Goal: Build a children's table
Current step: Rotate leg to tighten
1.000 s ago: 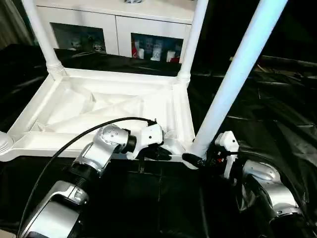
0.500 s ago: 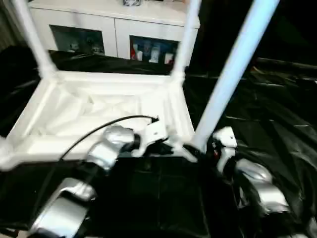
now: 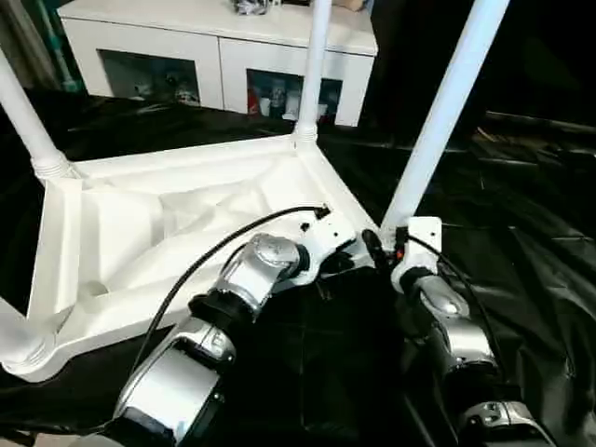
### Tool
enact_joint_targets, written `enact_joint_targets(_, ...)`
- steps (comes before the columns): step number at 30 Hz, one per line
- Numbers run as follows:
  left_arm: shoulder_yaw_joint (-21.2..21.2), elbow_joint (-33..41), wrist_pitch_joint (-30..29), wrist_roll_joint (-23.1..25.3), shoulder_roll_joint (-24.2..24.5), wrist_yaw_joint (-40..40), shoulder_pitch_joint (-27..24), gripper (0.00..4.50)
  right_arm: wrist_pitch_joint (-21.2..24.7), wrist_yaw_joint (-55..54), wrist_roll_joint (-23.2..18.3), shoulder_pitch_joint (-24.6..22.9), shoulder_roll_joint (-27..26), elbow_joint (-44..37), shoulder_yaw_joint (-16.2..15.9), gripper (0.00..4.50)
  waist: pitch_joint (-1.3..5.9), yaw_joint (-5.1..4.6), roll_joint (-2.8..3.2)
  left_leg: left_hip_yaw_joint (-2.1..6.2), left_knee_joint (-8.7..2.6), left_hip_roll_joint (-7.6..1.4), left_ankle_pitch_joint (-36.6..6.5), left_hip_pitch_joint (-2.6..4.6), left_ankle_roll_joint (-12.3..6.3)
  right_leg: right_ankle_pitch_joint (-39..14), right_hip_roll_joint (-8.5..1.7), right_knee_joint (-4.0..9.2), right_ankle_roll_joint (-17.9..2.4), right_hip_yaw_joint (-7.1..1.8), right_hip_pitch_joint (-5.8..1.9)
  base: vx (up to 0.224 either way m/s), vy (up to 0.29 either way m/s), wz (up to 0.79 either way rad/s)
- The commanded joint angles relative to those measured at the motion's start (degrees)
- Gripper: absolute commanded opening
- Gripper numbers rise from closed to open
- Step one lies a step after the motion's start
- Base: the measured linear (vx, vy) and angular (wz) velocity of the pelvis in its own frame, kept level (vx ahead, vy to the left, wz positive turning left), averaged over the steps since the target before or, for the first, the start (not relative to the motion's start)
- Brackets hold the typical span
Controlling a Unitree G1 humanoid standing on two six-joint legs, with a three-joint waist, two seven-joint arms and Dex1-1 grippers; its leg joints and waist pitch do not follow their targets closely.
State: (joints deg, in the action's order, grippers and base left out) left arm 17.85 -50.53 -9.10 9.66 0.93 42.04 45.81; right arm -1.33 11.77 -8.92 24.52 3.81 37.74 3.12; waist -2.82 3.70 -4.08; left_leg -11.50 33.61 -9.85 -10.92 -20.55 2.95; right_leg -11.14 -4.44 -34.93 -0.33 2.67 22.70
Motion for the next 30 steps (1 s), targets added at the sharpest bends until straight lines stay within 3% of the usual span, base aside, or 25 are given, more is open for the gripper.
enact_joint_targets(1, -0.02, -2.01, 1.12, -0.40, 0.05, 0.00, -1.23, 0.00, -0.40, 4.05, -0.62, -0.89, 0.18, -0.88, -1.53, 3.59, 2.66, 0.17, -0.58, 1.84, -4.25, -3.47, -12.69, 0.13, -4.04, -16.37, -4.61, 5.26, -10.11, -2.55, -1.95, 0.000, 0.000, 0.00)
enact_joint_targets(5, 0.33, -0.54, 3.06, -0.97, 2.14, 4.27, -2.53, 0.00, 0.68, 11.15, -1.41, -2.56, 4.01, -4.06, -3.13, 3.83, 2.63, 0.08, -0.70, 1.94, -4.34, -3.47, -13.94, -0.05, -3.81, -18.99, -4.60, 5.54, -9.15, -2.55, -2.08, 0.000, 0.000, 0.00)
enact_joint_targets(10, 1.52, 4.43, 8.13, -3.53, 6.09, 15.56, -6.09, 0.00, 0.98, 22.89, -3.28, -6.07, 9.74, -9.32, -4.32, 3.83, 2.56, 0.35, -0.87, 1.88, -4.25, -3.35, -12.80, -0.28, -5.26, -19.44, -4.74, 5.70, -9.11, -2.63, -2.30, 0.000, 0.000, 0.00)
enact_joint_targets(11, 1.98, 7.16, 8.39, -4.76, 7.81, 19.95, -7.57, 0.00, 1.10, 26.87, -3.84, -7.51, 11.73, -11.43, -4.86, 3.83, 2.73, 0.70, -0.62, 1.75, -4.10, -3.64, -12.03, 0.17, -5.41, -18.16, -4.81, 5.57, -9.76, -2.71, -2.09, 0.000, 0.000, 0.00)
enact_joint_targets(12, 2.17, 8.48, 8.26, -5.16, 8.89, 21.64, -8.18, 0.00, 1.24, 29.29, -4.24, -8.49, 13.00, -12.80, -5.30, 3.83, 2.65, 0.64, -0.66, 1.71, -4.26, -3.71, -11.24, -0.05, -5.59, -16.37, -4.57, 5.30, -10.32, -2.67, -2.06, 0.000, 0.000, 0.00)
enact_joint_targets(15, 2.22, 9.94, 8.47, -5.63, 10.36, 23.39, -8.90, 0.00, 1.90, 32.31, -5.02, -9.93, 14.61, -14.90, -5.96, 3.83, 2.63, 0.91, -0.25, 1.81, -4.45, -4.05, -11.53, 0.16, -5.26, -14.55, -4.54, 5.00, -11.49, -2.50, -2.00, 0.000, 0.000, 0.00)
enact_joint_targets(17, 2.27, 12.28, 8.49, -6.38, 13.18, 27.05, -10.24, 0.00, 2.48, 36.32, -6.13, -12.06, 16.70, -17.89, -7.01, 3.83, 2.70, 1.21, -0.29, 1.77, -4.39, -4.18, -11.34, 0.29, -5.14, -12.80, -4.60, 4.77, -11.79, -2.56, -2.10, 0.000, 0.000, 0.00)
enact_joint_targets(19, 2.08, 13.23, 8.53, -6.65, 14.40, 28.74, -10.91, 0.00, 3.18, 37.81, -6.53, -12.78, 17.33, -19.01, -7.40, 3.83, 2.68, 1.12, -0.33, 1.72, -4.42, -3.99, -10.69, 0.05, -5.26, -11.18, -4.52, 4.55, -12.29, -2.53, -2.20, 0.000, 0.000, 0.00)
enact_joint_targets(26, 1.38, 13.88, 8.63, -6.37, 16.76, 29.98, -11.76, 0.00, 2.78, 40.14, -4.44, -13.65, 18.02, -19.24, -9.44, 3.83, 2.40, 0.97, -0.37, 1.79, -4.63, -3.93, -13.46, 0.25, -3.48, -17.43, -4.70, 5.21, -10.86, -2.60, -1.92, 0.000, 0.000, 0.00)
enact_joint_targets(30, 1.48, 14.78, 8.06, -6.92, 16.96, 30.03, -12.01, 0.00, 3.76, 39.84, -5.62, -13.13, 17.21, -19.39, -8.87, 3.44, 2.52, 0.79, -0.32, 1.81, -4.60, -3.97, -12.82, 0.24, -3.33, -15.65, -4.65, 4.99, -11.15, -2.62, -1.96, 0.000, 0.000, 0.00)
